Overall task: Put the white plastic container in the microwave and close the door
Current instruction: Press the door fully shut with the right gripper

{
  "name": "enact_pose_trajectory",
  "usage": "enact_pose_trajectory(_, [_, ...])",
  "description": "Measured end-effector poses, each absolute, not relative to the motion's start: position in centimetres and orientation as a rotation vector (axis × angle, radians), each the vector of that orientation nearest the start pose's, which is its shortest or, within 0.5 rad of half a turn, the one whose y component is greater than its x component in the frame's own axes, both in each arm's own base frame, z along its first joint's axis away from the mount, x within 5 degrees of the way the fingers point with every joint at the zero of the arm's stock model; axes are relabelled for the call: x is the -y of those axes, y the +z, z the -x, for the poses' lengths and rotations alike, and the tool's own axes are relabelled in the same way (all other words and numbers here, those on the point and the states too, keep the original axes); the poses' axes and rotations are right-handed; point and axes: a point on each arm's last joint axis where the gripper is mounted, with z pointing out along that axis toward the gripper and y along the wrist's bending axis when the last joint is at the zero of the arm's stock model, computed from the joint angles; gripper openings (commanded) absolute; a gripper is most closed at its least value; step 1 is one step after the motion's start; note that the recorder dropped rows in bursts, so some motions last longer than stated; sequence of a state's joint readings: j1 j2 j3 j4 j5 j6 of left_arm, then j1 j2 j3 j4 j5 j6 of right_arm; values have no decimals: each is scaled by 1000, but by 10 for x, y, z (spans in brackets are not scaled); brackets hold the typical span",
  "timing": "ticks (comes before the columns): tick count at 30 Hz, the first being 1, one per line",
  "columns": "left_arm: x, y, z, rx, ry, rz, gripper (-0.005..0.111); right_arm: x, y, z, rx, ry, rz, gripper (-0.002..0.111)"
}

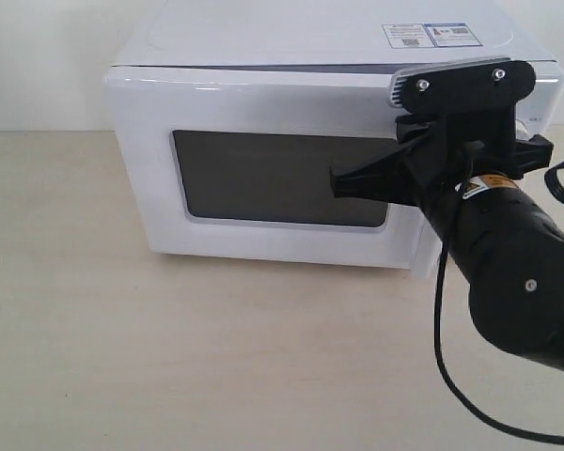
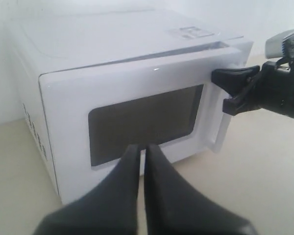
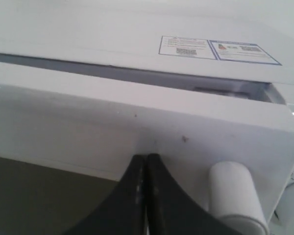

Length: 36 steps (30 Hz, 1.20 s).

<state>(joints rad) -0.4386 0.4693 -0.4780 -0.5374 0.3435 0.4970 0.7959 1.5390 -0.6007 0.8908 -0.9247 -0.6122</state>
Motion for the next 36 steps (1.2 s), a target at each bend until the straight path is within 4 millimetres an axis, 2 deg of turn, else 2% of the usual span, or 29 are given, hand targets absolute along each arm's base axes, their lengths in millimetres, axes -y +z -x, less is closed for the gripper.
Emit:
enact_pose_trajectory(2, [51, 310, -72, -1671, -482, -491, 4, -161, 224, -245, -1687, 36, 145, 0])
enact_pose_trajectory(5, [47, 303, -63, -1645, -483, -485, 4, -156, 224, -250, -1700, 34, 142, 0])
enact_pose_trajectory(22, [46, 300, -63, -1644, -459, -498, 4, -153, 222, -253, -1714, 34, 130, 0])
enact_pose_trajectory(33, [46, 299, -62, -1656, -461, -510, 4, -156, 237, -262, -1668, 28, 104, 0])
enact_pose_trajectory(36, [47, 298, -62, -1665, -461, -519, 4, -156, 235, -262, -1687, 21, 105, 0])
